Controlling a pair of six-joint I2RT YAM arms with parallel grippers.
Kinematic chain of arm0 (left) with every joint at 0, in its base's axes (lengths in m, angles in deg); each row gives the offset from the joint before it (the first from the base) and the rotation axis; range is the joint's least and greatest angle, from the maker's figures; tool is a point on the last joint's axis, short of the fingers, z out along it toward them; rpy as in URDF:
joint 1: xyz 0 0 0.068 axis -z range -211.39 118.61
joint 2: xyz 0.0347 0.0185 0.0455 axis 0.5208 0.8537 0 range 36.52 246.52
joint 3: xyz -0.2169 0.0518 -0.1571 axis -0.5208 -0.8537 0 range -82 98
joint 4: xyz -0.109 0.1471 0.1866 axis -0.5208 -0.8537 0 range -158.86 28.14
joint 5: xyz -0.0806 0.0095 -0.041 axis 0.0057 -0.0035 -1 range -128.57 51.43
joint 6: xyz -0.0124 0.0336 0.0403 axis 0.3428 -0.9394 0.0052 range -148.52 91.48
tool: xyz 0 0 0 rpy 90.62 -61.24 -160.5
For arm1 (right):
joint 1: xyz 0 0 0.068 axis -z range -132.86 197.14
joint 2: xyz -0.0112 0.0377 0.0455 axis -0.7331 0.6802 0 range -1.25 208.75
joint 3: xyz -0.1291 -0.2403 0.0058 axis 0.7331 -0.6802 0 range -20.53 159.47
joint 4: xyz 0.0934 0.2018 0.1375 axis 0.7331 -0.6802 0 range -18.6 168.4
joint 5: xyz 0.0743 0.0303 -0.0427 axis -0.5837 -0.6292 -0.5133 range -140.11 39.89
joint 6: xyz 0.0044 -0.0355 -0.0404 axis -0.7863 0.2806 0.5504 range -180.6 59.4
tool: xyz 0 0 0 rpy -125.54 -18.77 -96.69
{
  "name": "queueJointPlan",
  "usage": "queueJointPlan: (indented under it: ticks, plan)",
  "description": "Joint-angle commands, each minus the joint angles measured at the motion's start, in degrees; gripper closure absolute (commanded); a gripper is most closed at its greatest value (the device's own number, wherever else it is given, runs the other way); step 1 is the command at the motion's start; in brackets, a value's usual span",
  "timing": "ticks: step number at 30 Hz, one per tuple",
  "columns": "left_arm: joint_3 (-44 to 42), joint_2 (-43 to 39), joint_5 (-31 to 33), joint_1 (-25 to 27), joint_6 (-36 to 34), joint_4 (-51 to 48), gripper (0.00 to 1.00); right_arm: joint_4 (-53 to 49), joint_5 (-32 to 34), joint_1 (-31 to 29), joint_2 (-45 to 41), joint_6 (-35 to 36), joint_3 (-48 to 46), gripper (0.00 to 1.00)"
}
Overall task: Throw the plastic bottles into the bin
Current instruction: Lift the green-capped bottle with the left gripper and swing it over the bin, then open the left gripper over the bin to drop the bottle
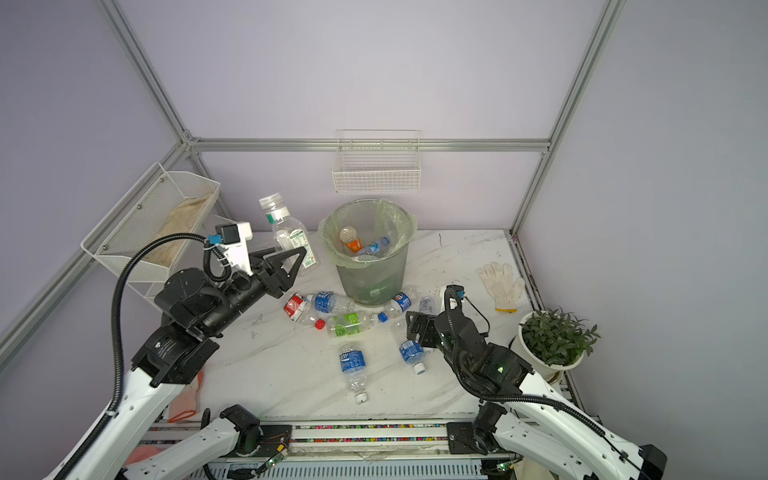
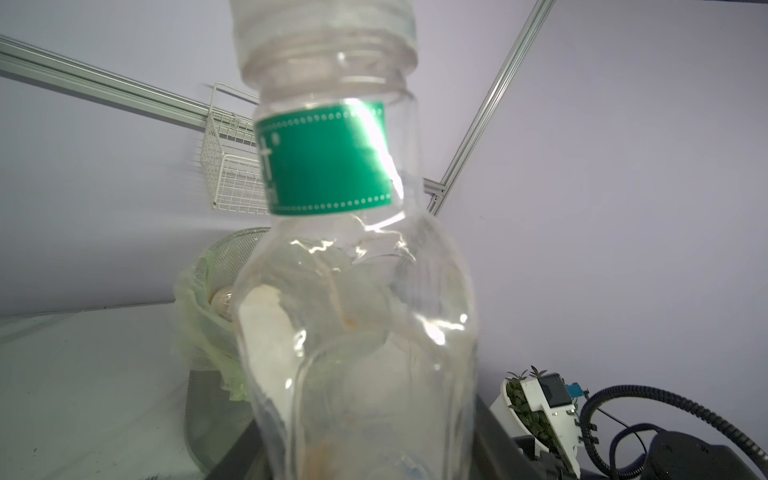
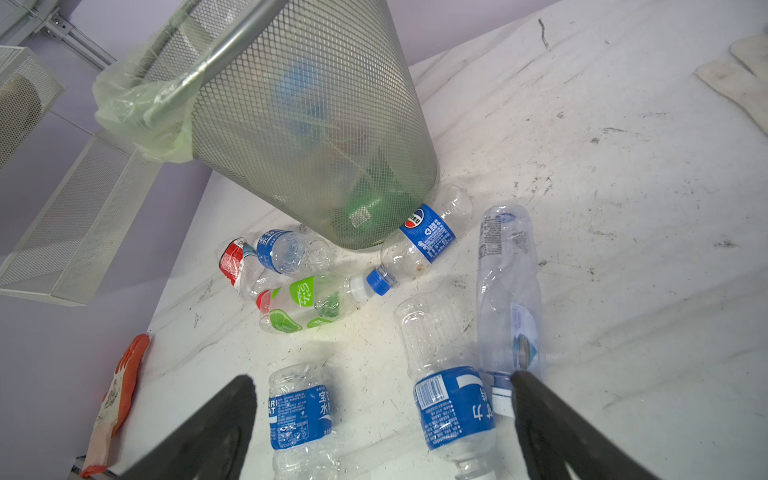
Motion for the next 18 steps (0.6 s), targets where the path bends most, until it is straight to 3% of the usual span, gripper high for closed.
queueJointPlan:
  ticks: [1, 4, 5, 7, 9, 12, 18]
  plan:
    - [9.41, 8.14, -3.18, -0.19, -0.53, 4.34, 0.92, -1.85, 0.03, 0.09, -0.97, -0.96, 1.31, 0.03]
    - [17.06, 18.98, -4.04, -0.27, -0.87, 0.71, 0.85, -2.4, 0.19, 0.09, -1.53, -0.98, 1.6, 0.03]
    - [21.72, 23.4, -4.0, -0.27, -0.95, -3.13, 0.7, -2.76, 0.18, 0.09, -1.87, -1.04, 1.65, 0.03]
    - [32.02, 32.49, -5.31, -0.19, -1.54, -14.66, 0.2, -3.9, 0.36, 0.13, -2.77, -1.2, 1.99, 0.03]
    - [40.37, 38.05, -6.62, -0.13, -1.41, -24.06, 0.0, -5.3, 0.82, 0.1, -4.17, -1.45, 2.03, 0.03]
    - [40.25, 36.98, -4.82, 1.46, -2.94, -25.61, 0.0, -6.72, 0.82, 0.14, -6.58, -2.43, 1.19, 0.03]
    - [26.97, 21.97, -2.09, 2.94, -4.69, -14.38, 0.0, -4.71, 0.11, 0.09, -8.21, -2.54, -2.03, 0.03]
